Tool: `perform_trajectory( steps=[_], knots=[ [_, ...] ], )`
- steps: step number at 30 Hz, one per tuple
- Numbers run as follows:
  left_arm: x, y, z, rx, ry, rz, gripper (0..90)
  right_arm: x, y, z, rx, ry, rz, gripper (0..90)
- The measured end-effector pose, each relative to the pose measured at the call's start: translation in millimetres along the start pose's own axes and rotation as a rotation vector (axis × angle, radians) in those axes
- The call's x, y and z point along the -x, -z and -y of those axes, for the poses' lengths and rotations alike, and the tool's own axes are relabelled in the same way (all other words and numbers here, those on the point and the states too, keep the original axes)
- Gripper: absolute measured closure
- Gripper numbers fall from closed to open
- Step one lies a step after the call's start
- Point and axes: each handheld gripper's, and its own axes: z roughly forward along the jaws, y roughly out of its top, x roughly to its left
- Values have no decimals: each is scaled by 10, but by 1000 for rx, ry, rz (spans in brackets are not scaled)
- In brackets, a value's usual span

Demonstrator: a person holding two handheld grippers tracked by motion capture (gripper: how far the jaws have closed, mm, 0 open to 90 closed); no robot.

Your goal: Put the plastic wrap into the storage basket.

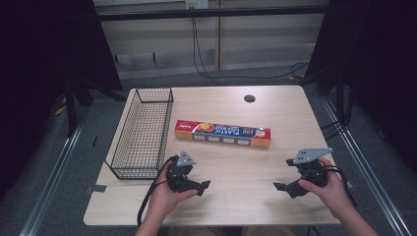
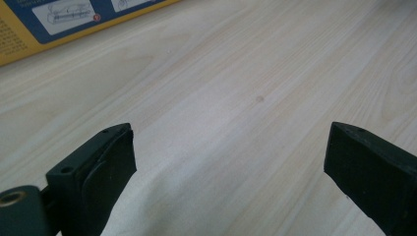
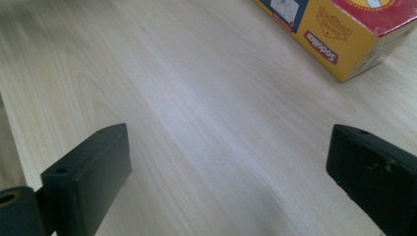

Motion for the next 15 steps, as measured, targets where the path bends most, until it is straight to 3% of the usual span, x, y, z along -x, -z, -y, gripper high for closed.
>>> perform_trajectory(
  steps=[4, 8, 15],
  knots=[
    [-21, -19, -96, -33, -2, 33, 52, -13, -11, 11, -10, 19, -11, 31],
    [-41, -41, -231, -58, -20, 36, 52, -9, -28, 47, -28, 36, -15, 31],
    [-138, -68, -524, -62, -44, 43, 47, 18, 3, 49, -7, 35, -22, 31]
  ],
)
